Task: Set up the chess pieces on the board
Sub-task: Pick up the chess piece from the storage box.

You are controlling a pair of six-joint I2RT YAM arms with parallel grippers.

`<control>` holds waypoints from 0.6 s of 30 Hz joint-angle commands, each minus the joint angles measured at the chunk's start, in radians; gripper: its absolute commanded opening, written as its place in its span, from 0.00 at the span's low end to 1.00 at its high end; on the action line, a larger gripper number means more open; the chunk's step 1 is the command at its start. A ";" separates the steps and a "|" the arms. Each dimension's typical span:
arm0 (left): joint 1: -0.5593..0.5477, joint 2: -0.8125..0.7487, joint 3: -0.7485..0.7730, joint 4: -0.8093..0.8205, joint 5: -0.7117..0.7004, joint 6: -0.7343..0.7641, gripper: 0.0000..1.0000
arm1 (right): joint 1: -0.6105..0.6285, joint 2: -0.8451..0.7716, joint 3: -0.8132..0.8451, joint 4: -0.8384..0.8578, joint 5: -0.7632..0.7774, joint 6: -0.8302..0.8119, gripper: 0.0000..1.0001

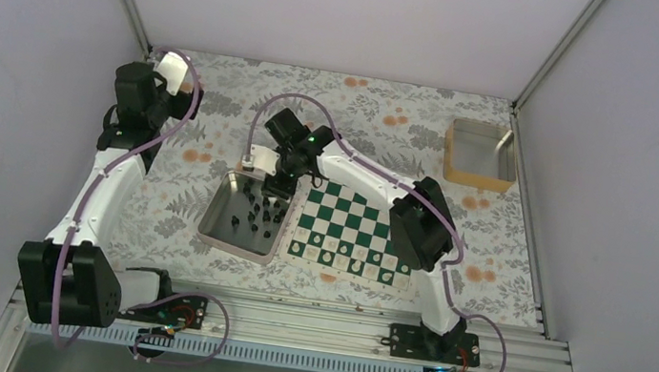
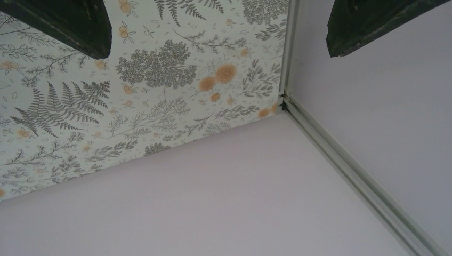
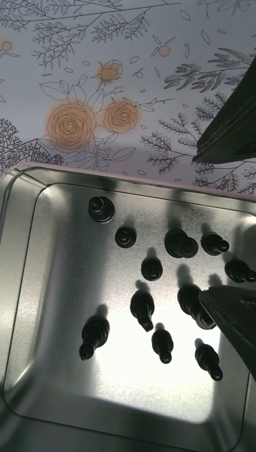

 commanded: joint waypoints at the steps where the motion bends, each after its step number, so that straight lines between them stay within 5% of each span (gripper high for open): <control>1: 0.006 -0.025 -0.004 0.021 -0.009 -0.019 1.00 | 0.029 0.030 0.046 -0.065 0.006 -0.019 0.60; 18: 0.007 -0.049 -0.049 0.033 0.034 -0.013 1.00 | 0.072 0.039 -0.022 -0.090 0.003 -0.030 0.55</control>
